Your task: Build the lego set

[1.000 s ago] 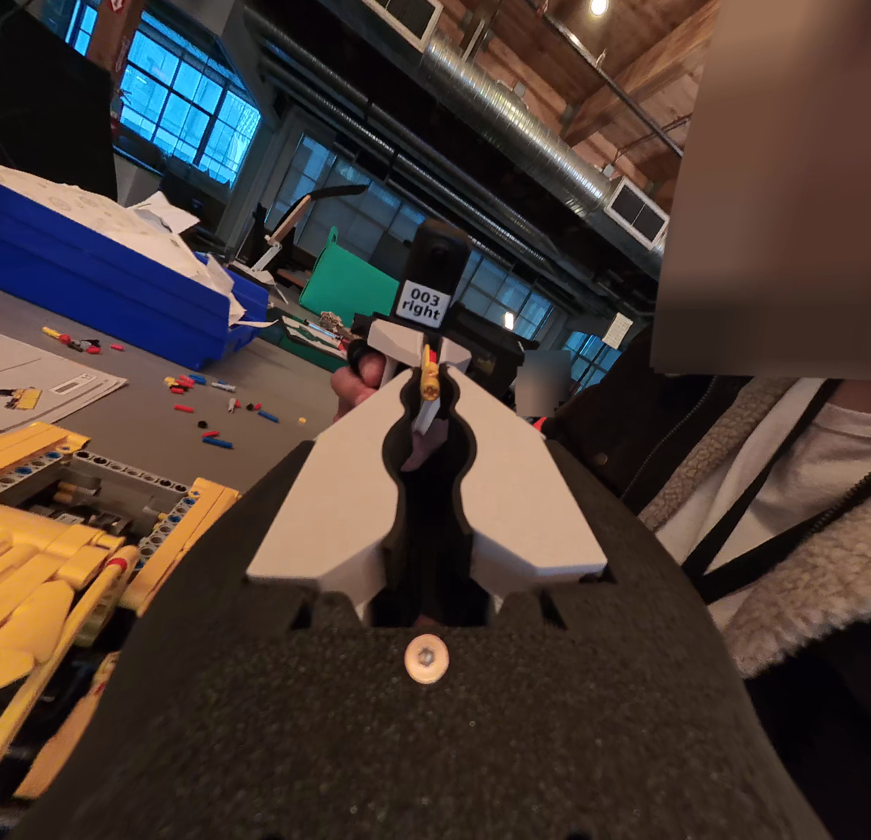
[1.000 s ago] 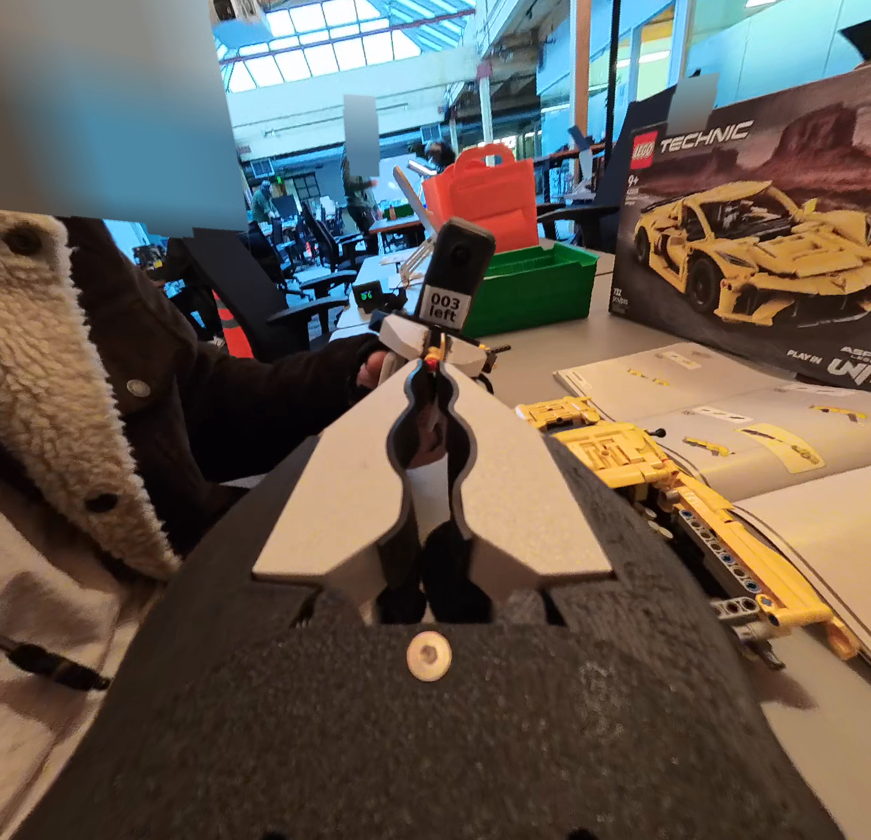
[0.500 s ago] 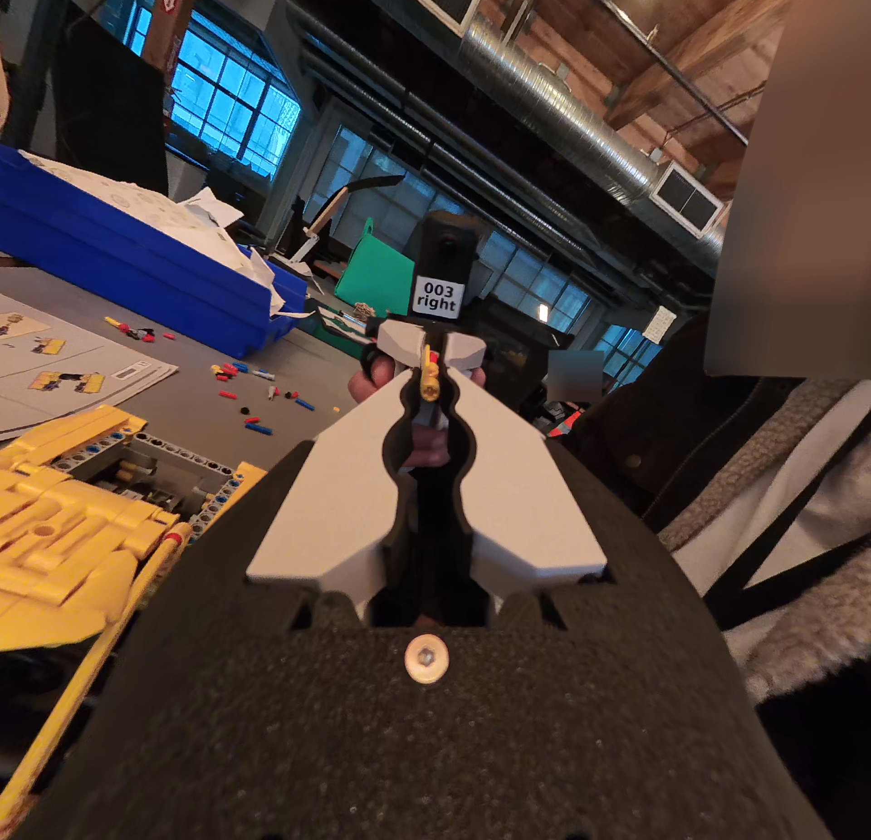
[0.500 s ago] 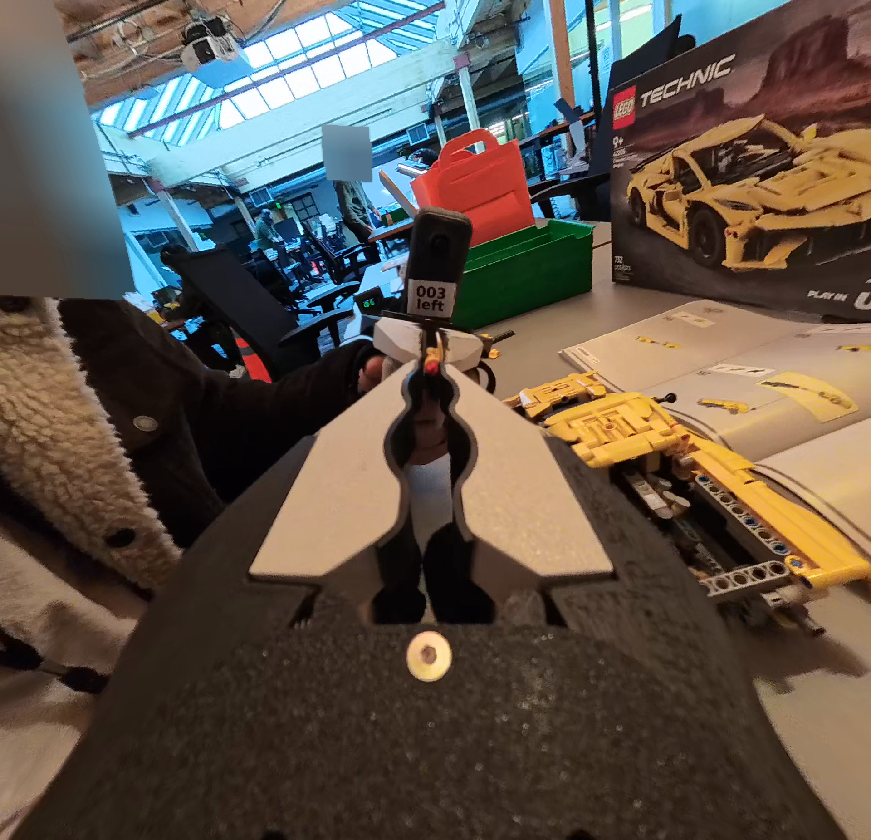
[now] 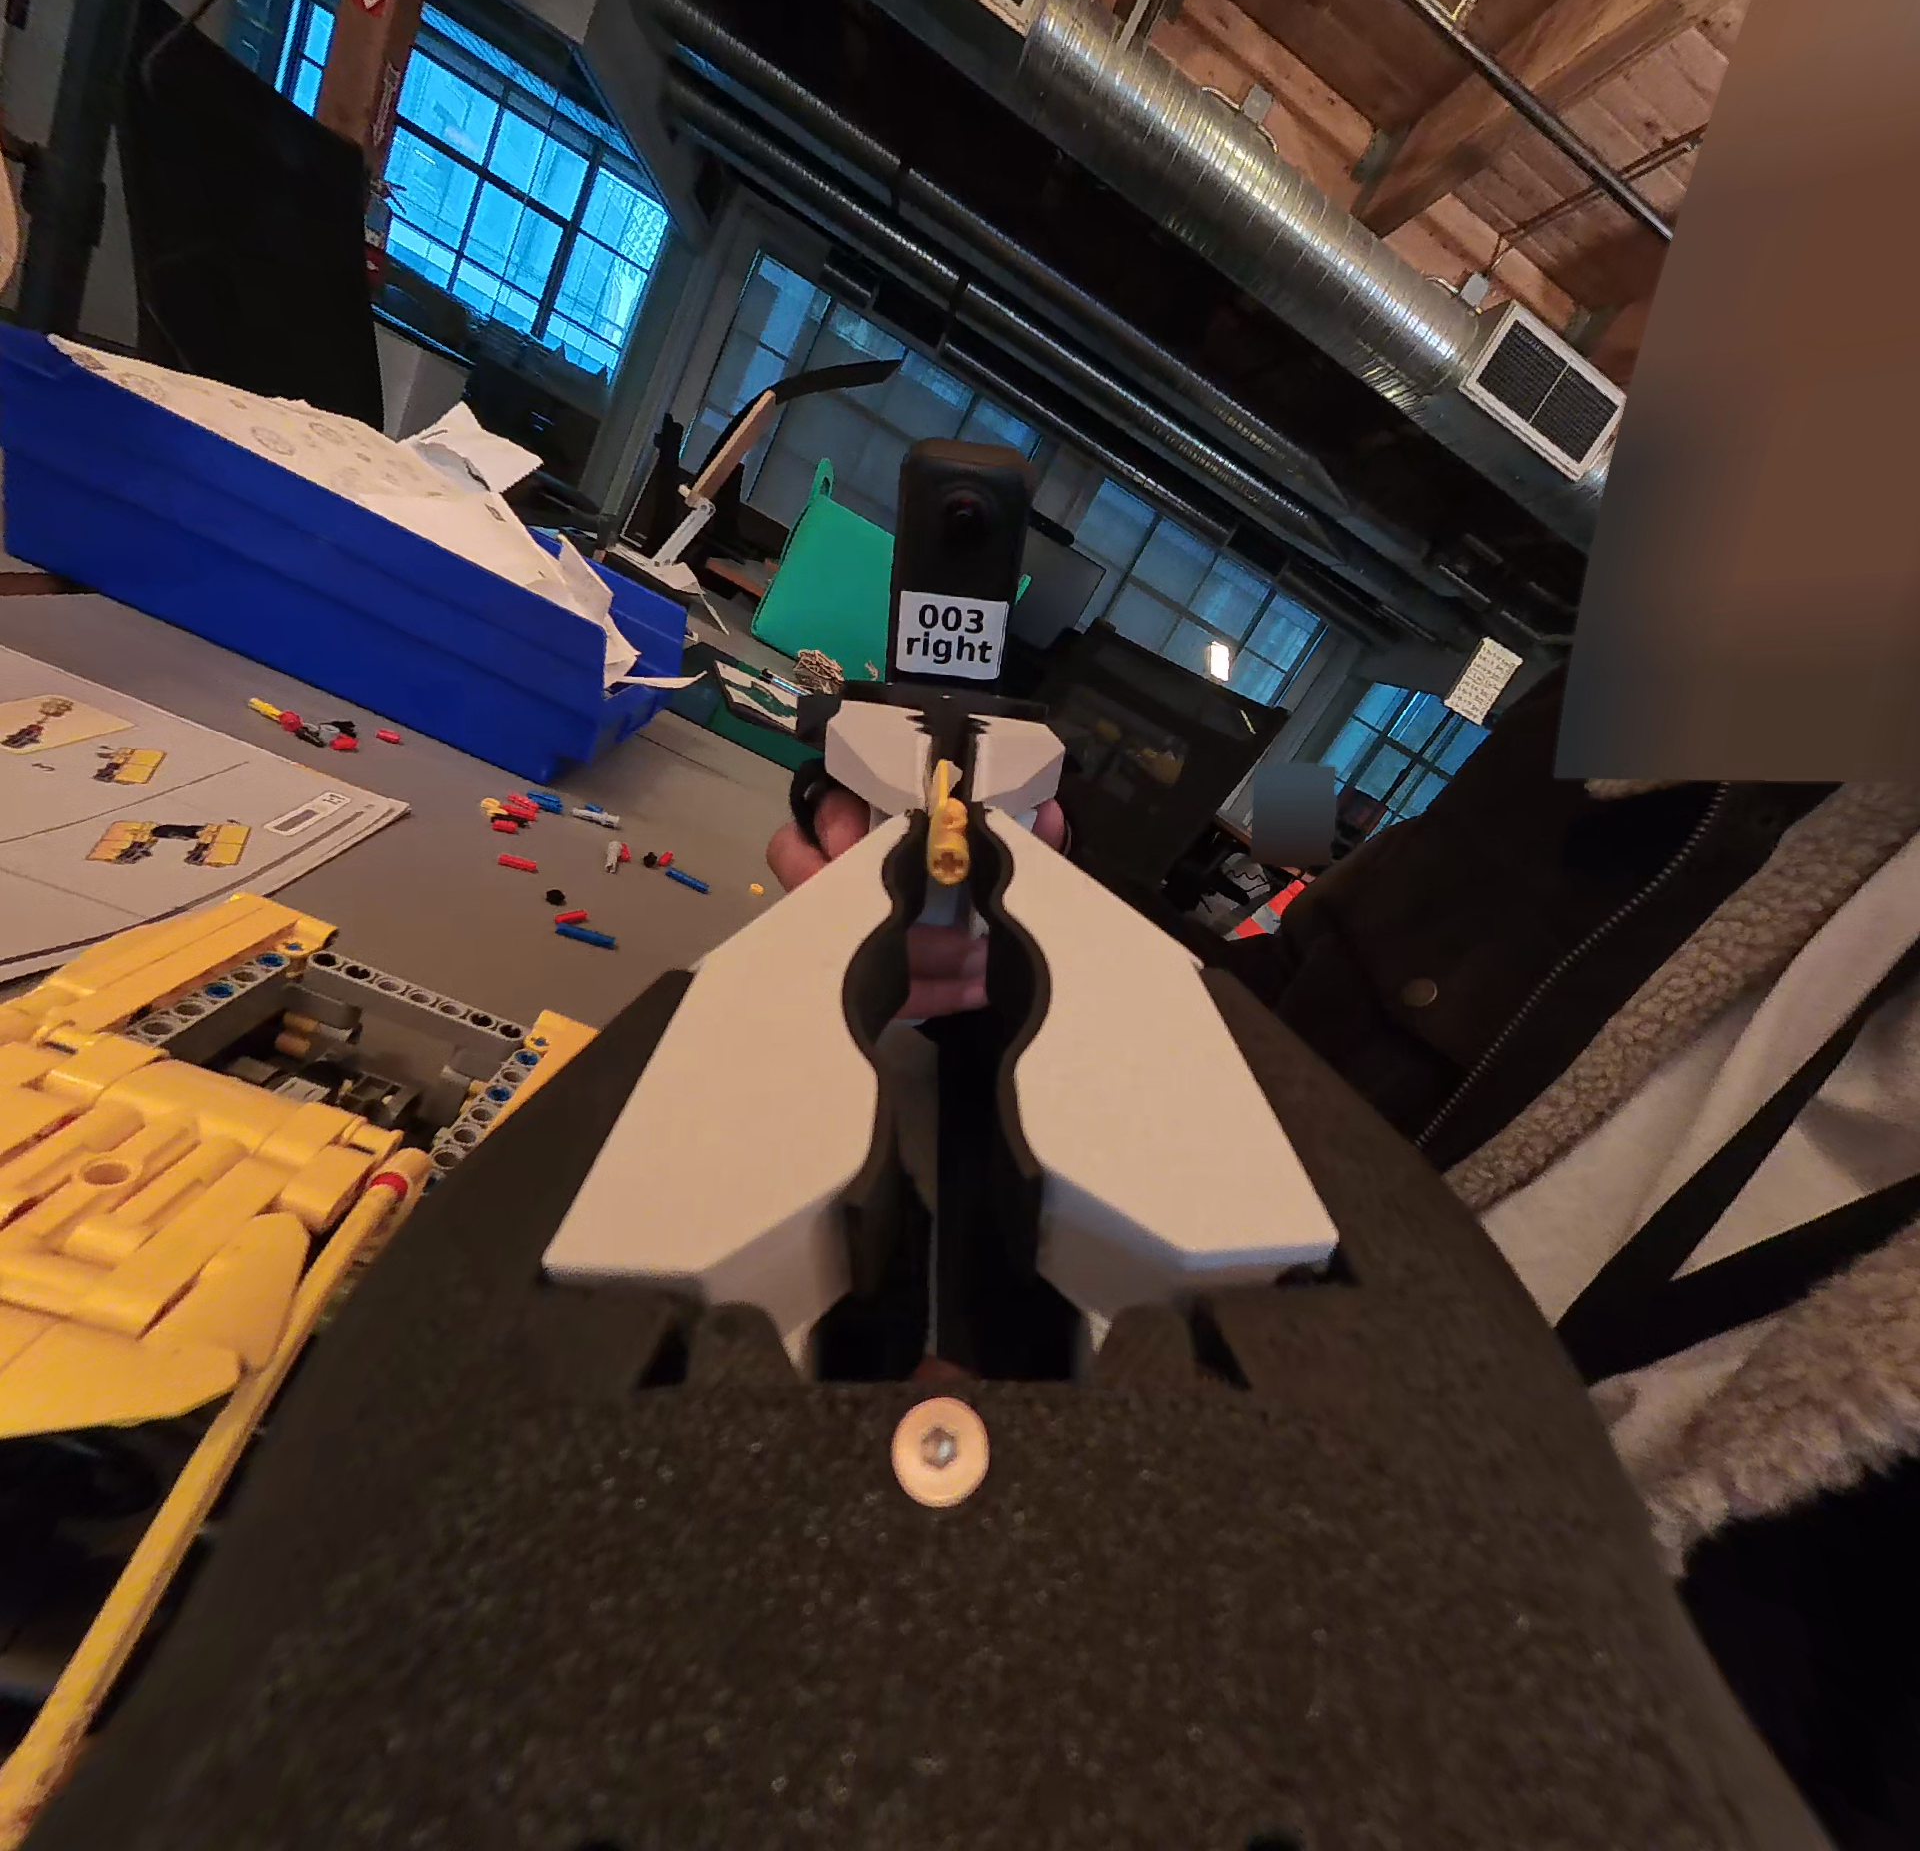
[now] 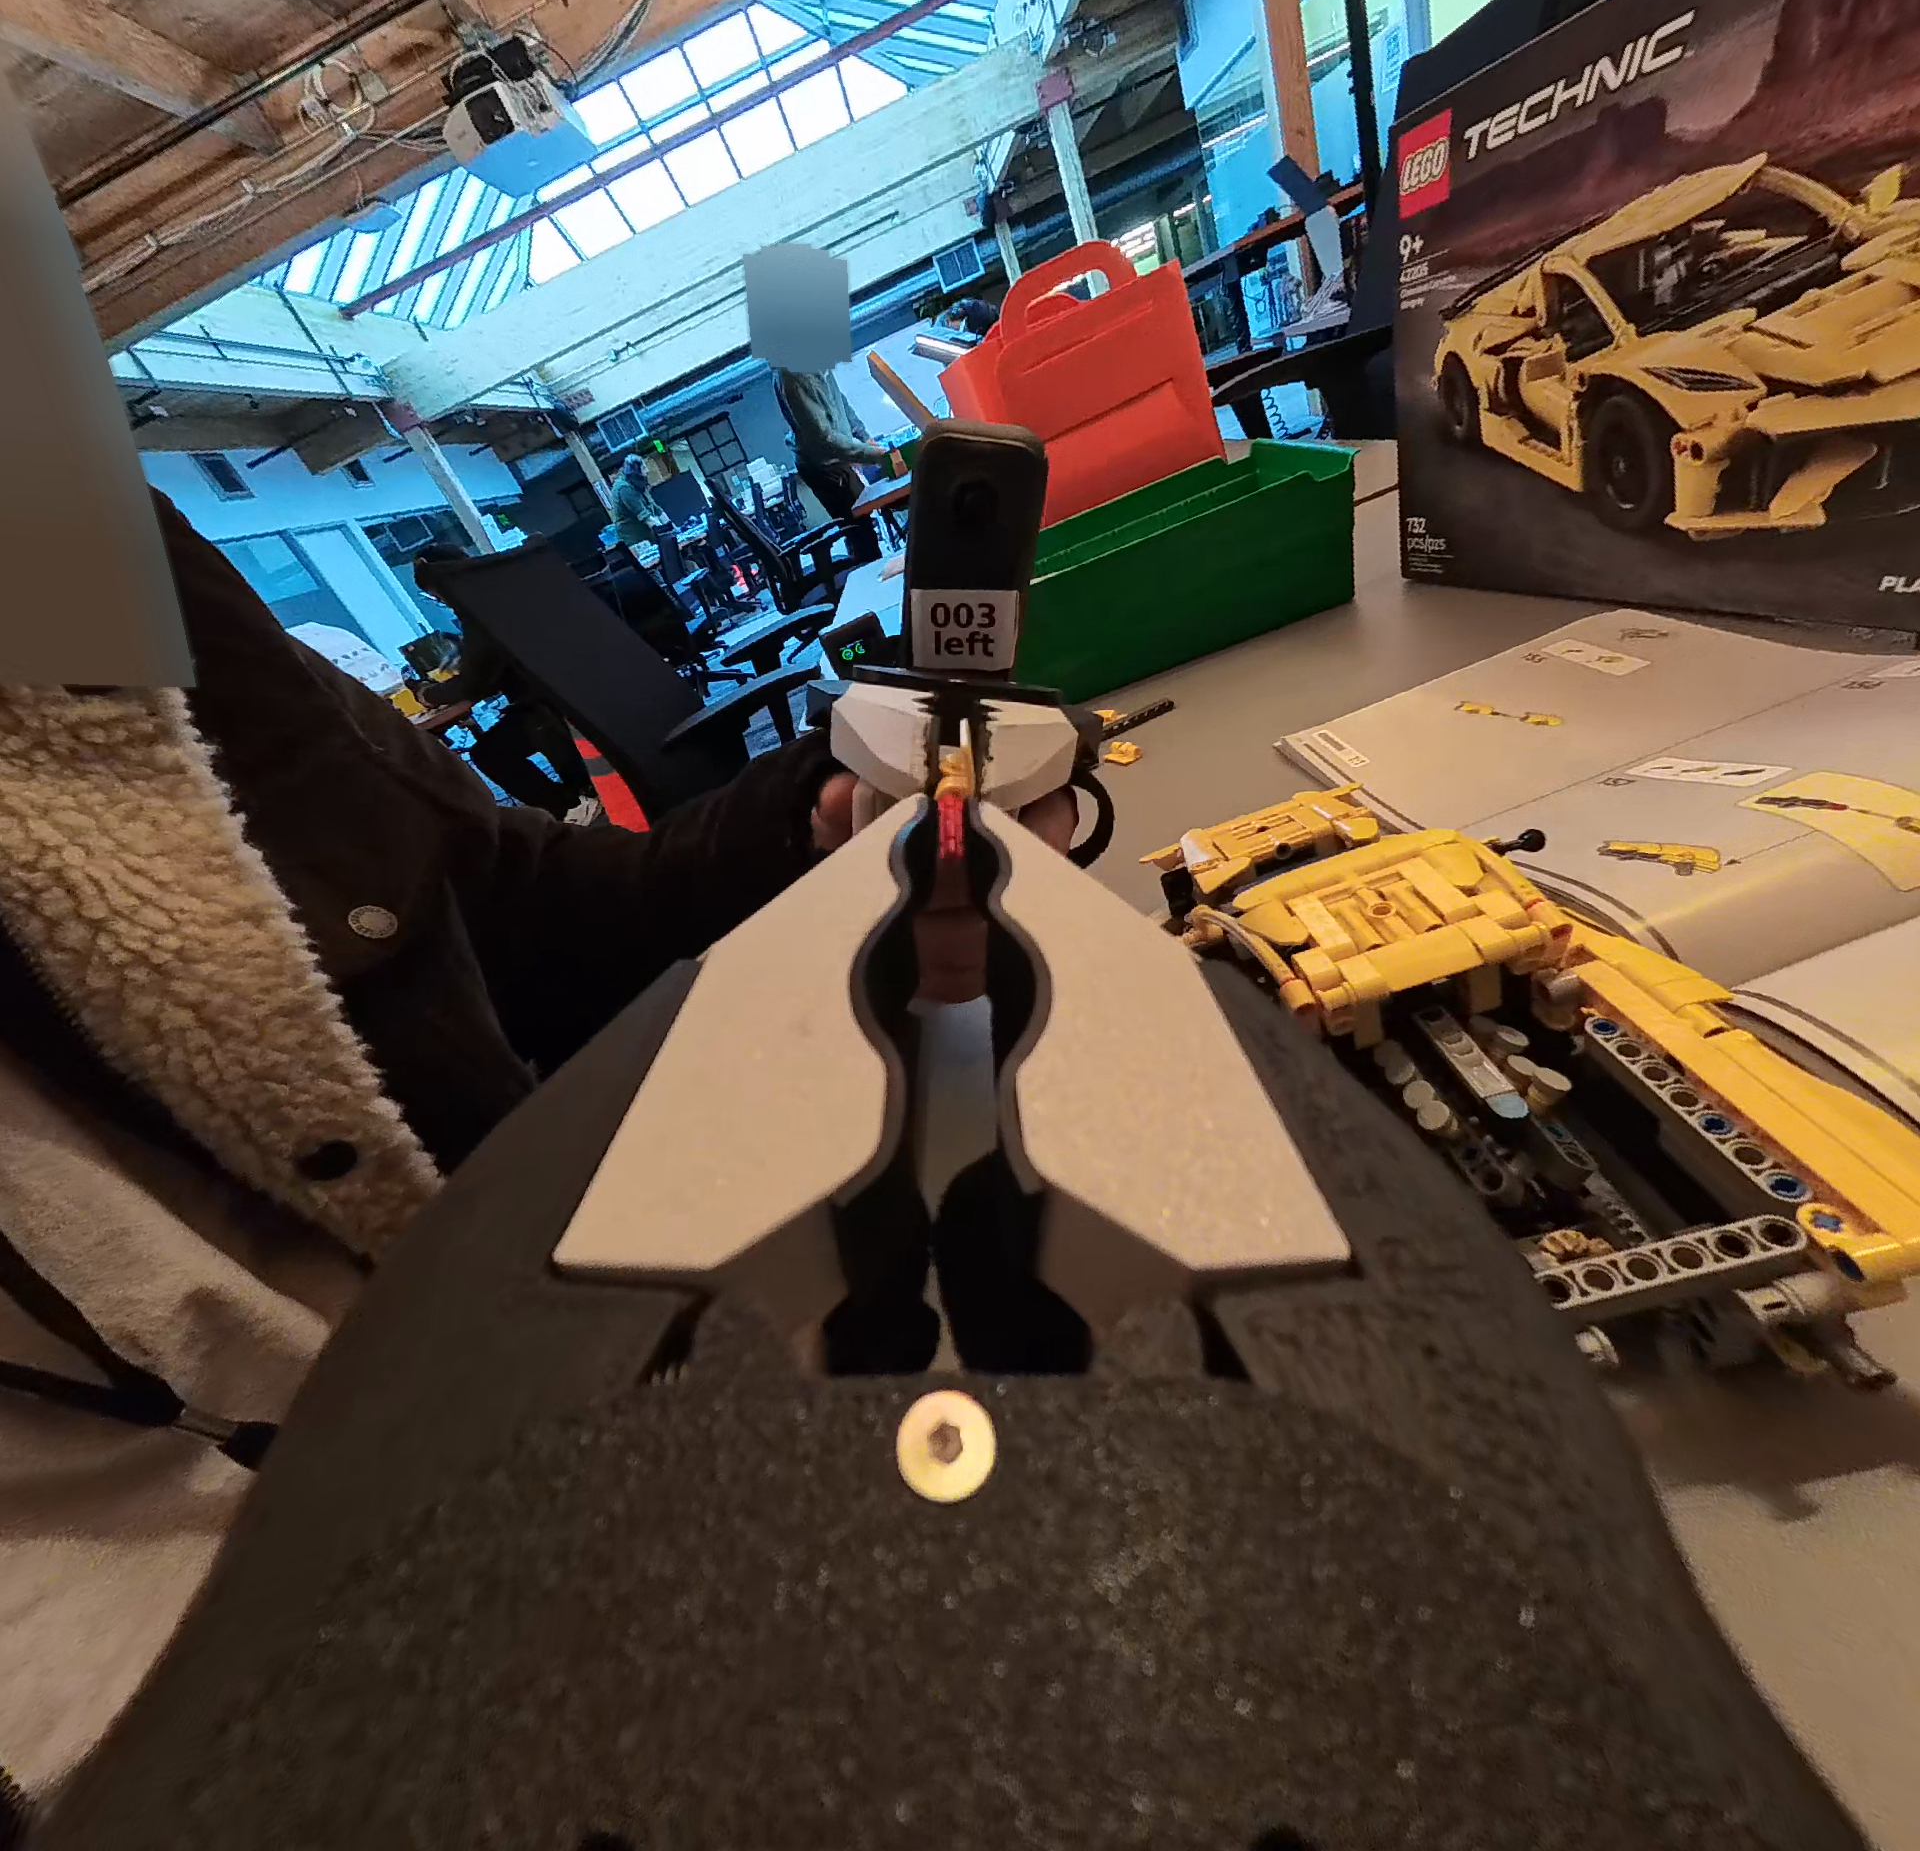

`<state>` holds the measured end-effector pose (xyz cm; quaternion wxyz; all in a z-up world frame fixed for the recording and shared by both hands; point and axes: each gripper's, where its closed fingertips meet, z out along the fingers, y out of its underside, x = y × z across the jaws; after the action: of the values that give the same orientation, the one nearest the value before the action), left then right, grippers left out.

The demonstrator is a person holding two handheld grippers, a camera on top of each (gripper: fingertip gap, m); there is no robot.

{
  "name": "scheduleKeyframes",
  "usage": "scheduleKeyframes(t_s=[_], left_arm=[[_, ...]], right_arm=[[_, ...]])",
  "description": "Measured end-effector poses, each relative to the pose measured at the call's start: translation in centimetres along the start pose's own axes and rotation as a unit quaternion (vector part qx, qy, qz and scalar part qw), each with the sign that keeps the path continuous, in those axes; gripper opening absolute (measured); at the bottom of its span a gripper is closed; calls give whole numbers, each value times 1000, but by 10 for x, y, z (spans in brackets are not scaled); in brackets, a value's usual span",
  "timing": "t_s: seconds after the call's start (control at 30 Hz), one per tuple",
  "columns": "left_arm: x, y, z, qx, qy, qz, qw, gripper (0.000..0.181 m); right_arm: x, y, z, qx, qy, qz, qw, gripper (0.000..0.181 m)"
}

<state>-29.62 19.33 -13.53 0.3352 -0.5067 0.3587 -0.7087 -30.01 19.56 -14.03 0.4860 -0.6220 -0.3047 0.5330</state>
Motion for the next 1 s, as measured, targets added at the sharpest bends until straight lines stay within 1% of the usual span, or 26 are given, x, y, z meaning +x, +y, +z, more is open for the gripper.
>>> scheduleKeyframes(t_s=[0.2, 0.3, 0.33, 0.37, 0.4, 0.47, 0.5, 0.53, 0.6, 0.67, 0.8, 1.0], left_arm=[[3, 2, 0, -8, 9, 0, 1000, 6], [2, 7, 1, -26, 0, 14, 1000, 7], [-1, 8, 0, -31, -8, 21, 999, 6], [-3, 10, -1, -36, -16, 25, 999, 6], [-4, 11, -1, -40, -19, 26, 999, 6], [-4, 14, 0, -49, -21, 30, 998, 6], [-3, 17, 2, -56, -20, 34, 998, 6], [-2, 20, 4, -64, -18, 37, 997, 6], [-1, 26, 7, -77, -18, 44, 996, 6], [0, 29, 8, -84, -18, 47, 995, 6], [-2, 27, 6, -80, -21, 43, 996, 6], [2, 32, 9, -91, -14, 48, 995, 6]], right_arm=[[-3, 2, -1, -16, -1, -14, 1000, 4], [0, 9, -6, -52, 7, -28, 998, 4], [4, 13, -12, -77, 19, -43, 996, 4], [14, 24, -23, -127, 45, -70, 988, 4], [29, 43, -39, -200, 82, -105, 971, 4], [66, 89, -83, -354, 154, -143, 911, 4], [75, 108, -102, -399, 160, -136, 892, 4], [80, 119, -113, -414, 158, -124, 888, 4], [82, 130, -123, -405, 144, -119, 895, 4], [83, 138, -128, -409, 139, -120, 894, 5], [83, 138, -129, -398, 135, -141, 896, 4], [83, 135, -135, -389, 143, -157, 897, 5]])
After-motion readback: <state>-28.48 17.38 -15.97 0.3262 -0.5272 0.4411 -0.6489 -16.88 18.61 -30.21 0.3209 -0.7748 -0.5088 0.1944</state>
